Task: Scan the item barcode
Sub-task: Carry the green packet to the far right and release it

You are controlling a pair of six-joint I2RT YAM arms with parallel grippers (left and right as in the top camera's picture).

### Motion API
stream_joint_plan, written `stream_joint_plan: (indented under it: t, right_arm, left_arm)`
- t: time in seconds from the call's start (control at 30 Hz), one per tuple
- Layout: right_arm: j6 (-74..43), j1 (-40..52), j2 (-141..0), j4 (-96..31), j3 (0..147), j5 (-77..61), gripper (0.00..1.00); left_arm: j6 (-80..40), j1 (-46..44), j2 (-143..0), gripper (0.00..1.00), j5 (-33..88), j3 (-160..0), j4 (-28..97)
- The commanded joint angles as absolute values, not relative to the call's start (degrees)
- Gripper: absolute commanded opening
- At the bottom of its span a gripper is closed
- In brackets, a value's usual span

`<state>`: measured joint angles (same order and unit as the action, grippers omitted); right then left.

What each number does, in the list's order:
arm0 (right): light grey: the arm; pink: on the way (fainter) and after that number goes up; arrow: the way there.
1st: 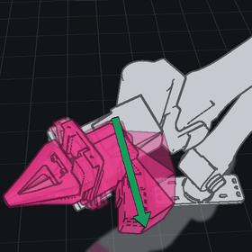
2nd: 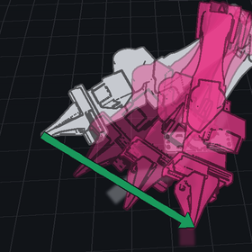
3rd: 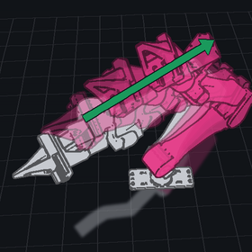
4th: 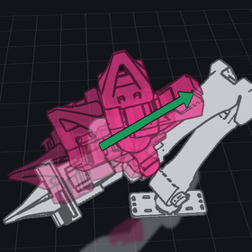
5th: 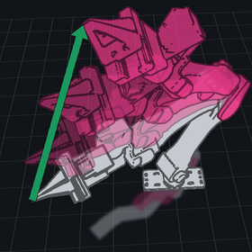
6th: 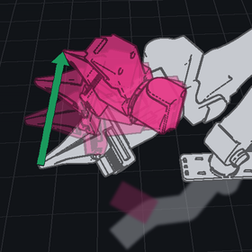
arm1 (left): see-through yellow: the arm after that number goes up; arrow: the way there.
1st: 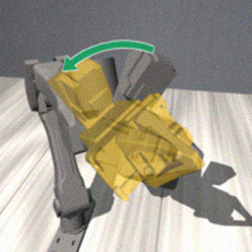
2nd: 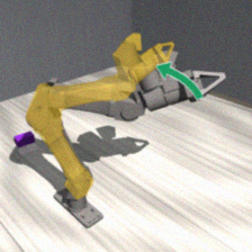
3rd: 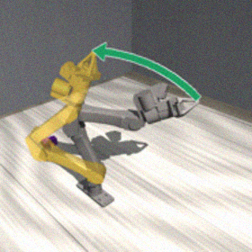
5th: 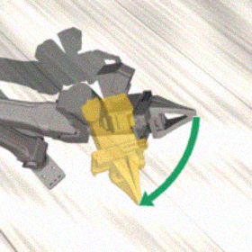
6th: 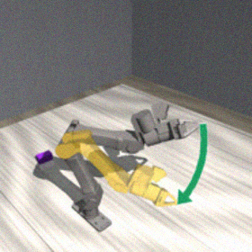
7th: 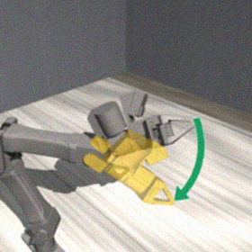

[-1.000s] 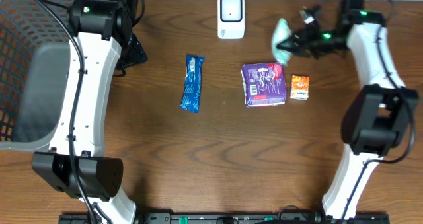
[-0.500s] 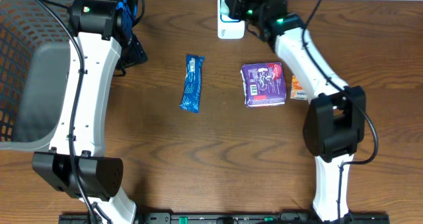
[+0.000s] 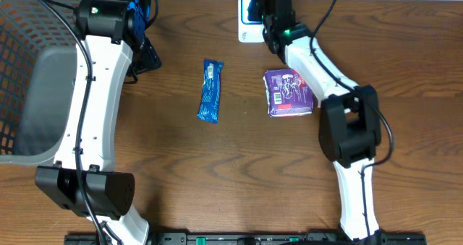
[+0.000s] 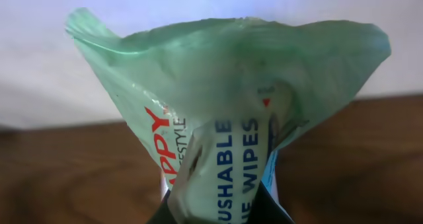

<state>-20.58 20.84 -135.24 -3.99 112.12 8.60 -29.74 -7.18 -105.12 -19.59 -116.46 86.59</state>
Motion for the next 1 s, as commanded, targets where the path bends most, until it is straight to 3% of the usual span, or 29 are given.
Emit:
stream_joint_plan:
  t: [0.0, 0.37, 0.77, 0.97]
  right_arm:
    - [-19.7, 20.6, -134.7, -3.2, 112.9, 8.4, 0.01]
    - [-19.7, 15.9, -126.9, -11.3, 114.8, 8.1, 0.01]
    - [-19.7, -7.5, -118.7, -43.1, 114.7, 13.5, 0.01]
    - [-19.7, -18.3, -121.1, -51.0, 114.6, 20.7, 0.01]
  left_arm:
    - [-29.4, -7.0, -105.2, 0.98, -19.8, -116.0, 86.7]
    - [-29.4, -7.0, -105.2, 0.98, -19.8, -116.0, 86.7]
    - [-29.4, -7.0, -105.2, 0.98, -19.8, -116.0, 86.7]
    - [-29.4, -7.0, -105.2, 0.98, -19.8, -116.0, 86.7]
